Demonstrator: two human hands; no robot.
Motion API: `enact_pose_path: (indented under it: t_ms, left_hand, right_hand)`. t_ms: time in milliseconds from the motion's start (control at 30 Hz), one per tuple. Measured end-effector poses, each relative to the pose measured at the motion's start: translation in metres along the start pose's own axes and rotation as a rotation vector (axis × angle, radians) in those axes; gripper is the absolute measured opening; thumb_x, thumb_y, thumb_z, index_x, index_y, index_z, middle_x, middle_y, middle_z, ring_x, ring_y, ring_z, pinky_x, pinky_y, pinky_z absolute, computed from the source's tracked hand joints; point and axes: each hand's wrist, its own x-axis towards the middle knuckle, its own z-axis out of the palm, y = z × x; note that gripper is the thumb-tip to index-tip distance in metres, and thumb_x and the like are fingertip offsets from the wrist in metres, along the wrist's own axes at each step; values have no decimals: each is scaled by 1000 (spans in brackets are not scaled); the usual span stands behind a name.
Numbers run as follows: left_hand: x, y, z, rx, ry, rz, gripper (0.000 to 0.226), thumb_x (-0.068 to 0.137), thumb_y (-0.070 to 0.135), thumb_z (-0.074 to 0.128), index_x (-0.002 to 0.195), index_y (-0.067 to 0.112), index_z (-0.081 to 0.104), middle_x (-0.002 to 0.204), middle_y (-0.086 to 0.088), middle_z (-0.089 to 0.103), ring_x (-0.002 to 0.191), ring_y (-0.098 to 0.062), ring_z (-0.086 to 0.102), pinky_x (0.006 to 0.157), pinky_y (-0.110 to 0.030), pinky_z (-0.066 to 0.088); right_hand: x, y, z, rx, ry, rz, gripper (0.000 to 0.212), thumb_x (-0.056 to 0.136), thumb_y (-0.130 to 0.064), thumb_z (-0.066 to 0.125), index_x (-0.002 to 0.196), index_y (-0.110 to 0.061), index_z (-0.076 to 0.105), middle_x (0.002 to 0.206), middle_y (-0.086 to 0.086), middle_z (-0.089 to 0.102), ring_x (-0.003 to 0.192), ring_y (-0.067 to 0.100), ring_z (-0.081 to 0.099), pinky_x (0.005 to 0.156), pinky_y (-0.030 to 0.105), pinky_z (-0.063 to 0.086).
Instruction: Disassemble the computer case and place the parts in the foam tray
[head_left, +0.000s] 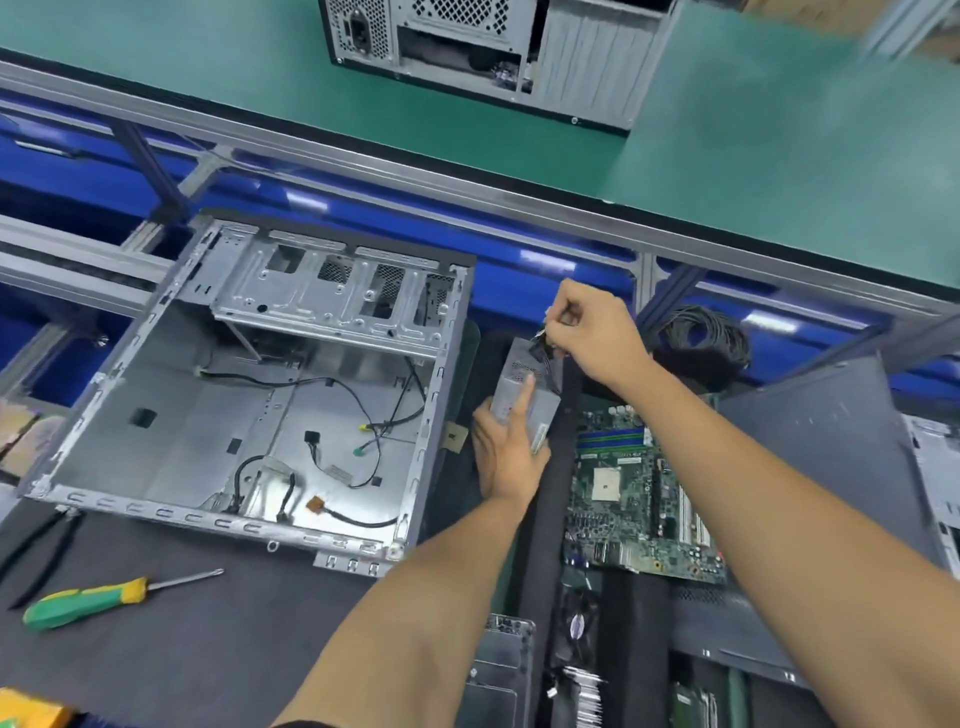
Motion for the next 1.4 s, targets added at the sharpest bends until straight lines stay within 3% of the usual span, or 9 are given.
enact_pose_path:
  t_ms: [100, 200, 300, 600, 900, 1033, 1133, 1267, 1400]
  left_hand:
    - [1, -4, -2, -3, -19, 16, 107, 83, 28, 81, 151, 60, 5, 150, -11, 25, 127, -42, 47, 101, -49, 48]
    - [-2, 7, -8, 52, 87, -54, 125, 69, 32, 93, 152, 67, 5, 133, -4, 35, 106, -24, 56, 89, -39, 56]
    - [-19, 11, -10, 150, 81, -53, 134, 63, 37, 95, 150, 69, -1, 120, -5, 35, 97, -25, 54, 82, -41, 57]
    - [-79, 2, -34, 354, -52, -154, 123, 72, 66, 76, 150, 63, -19, 114, -11, 39, 101, -27, 46, 96, -41, 45]
    - [-25, 19, -31, 236, -33, -208, 112, 68, 63, 81, 153, 64, 8, 132, -20, 37, 126, -40, 43, 110, -49, 40]
    - [-2, 16, -26, 324, -109, -200, 113, 65, 67, 81, 154, 61, 12, 126, -16, 39, 117, -38, 48, 108, -47, 40]
    - [2, 13, -20, 391, -150, -166, 114, 66, 70, 79, 156, 59, 9, 129, -16, 38, 119, -36, 47, 105, -45, 41]
    - [-4, 11, -20, 416, -180, -124, 110, 72, 73, 69, 156, 57, 0, 129, -15, 35, 119, -36, 42, 102, -45, 42]
    - [-7, 11, -22, 445, -215, -79, 108, 81, 75, 61, 158, 49, -10, 143, -17, 27, 128, -35, 33, 107, -48, 37]
  right_hand:
    - [-3, 3, -1, -20, -19, 6, 11, 79, -17, 62, 75, -26, 57, 68, 0, 67, 67, 24, 67, 71, 49, 56]
    - [-6, 7, -5, 0, -28, 39, 13, 79, -15, 63, 75, -26, 58, 67, -2, 68, 66, 22, 69, 71, 51, 58]
    - [-7, 11, -10, -4, -62, 63, 15, 80, -13, 64, 75, -26, 58, 65, -3, 69, 61, 18, 70, 71, 50, 60]
    - [-17, 12, -1, -41, -335, 80, 11, 87, -4, 64, 78, -12, 62, 65, -1, 72, 56, 16, 70, 62, 32, 57]
    - [-10, 18, -1, -96, -268, 158, 11, 83, -15, 64, 76, -23, 62, 69, -9, 73, 60, 9, 70, 72, 39, 59]
    - [-9, 24, 2, -168, -279, 228, 7, 90, -17, 63, 87, -23, 65, 74, -9, 72, 80, 17, 70, 72, 38, 56]
    - [-12, 29, 10, -330, -355, 191, 9, 95, -21, 64, 104, -22, 61, 104, -5, 67, 97, 22, 61, 75, 36, 47]
    - [-16, 31, 16, -583, -359, 88, 17, 98, -18, 59, 114, -20, 53, 115, 8, 54, 114, 30, 47, 82, 48, 49]
    - [-28, 35, 19, -945, -342, 133, 28, 101, -36, 54, 125, -24, 49, 137, 16, 38, 131, 39, 33, 105, 57, 34]
